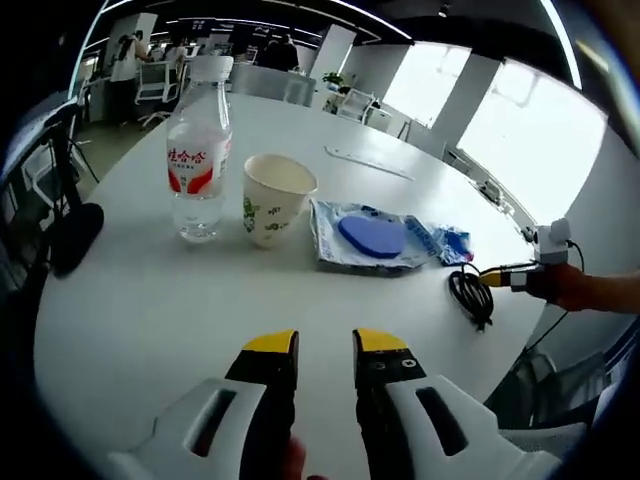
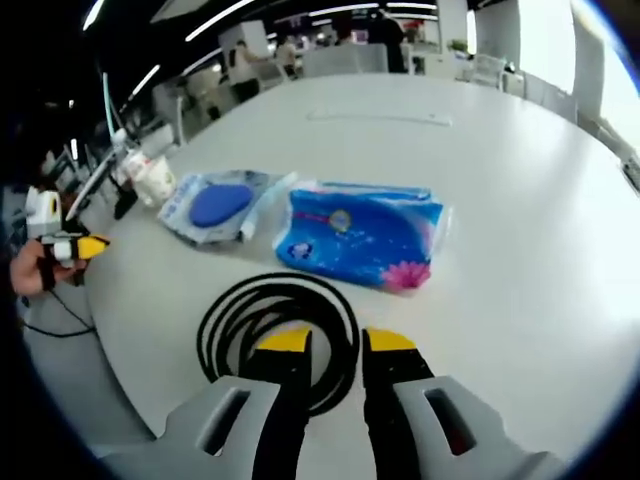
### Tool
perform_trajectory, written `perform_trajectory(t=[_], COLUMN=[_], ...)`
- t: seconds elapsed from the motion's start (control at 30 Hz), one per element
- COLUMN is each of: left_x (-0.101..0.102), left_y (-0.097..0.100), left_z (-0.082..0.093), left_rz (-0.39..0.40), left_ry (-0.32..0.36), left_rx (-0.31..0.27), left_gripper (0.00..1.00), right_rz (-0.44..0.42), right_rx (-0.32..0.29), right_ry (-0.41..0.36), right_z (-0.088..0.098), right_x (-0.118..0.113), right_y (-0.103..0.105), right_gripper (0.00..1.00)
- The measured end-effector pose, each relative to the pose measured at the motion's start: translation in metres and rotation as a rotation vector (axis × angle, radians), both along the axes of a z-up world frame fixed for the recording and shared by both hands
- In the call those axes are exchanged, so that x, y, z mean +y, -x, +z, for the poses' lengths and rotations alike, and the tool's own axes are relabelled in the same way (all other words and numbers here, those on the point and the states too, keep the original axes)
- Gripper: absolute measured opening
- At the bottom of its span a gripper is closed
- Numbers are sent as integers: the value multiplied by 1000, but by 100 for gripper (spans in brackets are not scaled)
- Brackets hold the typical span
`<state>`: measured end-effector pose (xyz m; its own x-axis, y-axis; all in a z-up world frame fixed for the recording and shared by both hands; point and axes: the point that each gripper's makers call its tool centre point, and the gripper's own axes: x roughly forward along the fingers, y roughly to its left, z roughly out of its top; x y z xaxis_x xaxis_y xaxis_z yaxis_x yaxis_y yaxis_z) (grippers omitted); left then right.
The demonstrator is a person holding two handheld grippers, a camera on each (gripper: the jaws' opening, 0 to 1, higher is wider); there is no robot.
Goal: Arrange the tabletop items into an orderly group along one side of the table until the central work area is clear of visible clutter.
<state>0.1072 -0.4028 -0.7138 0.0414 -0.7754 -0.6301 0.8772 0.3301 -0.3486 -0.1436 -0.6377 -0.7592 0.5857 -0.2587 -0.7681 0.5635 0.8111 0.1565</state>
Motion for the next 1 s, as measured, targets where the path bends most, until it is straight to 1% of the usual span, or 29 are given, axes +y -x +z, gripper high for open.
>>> perform_trajectory(t=[0.13,0.33,0.47,0.53,0.63,0.73,0.83,1.0], left_x=[4,13,21,24,30,36,40,44], left_y=[-1,-2,-4,-5,-7,-8,-9,-10], left_z=[4,17,22,24,25,26,27,29], left_rz=[-3,-28,-20,-17,-6,2,10,22], left_ry=[6,10,18,18,18,17,18,26], left_rx=[-8,-55,-58,-63,-65,-67,-65,-64], left_gripper=[21,22,23,23,23,23,22,22], right_rz=[-6,-8,-11,-22,-38,-49,-56,-55], right_rx=[8,17,19,24,22,17,-2,-4], right_ry=[-3,-3,0,10,9,10,9,7], right_z=[-2,-4,-4,-4,-5,-6,-4,-2], right_x=[3,5,7,5,4,3,2,4], right_y=[2,4,5,7,9,10,6,3], right_gripper=[17,17,15,12,9,7,2,1])
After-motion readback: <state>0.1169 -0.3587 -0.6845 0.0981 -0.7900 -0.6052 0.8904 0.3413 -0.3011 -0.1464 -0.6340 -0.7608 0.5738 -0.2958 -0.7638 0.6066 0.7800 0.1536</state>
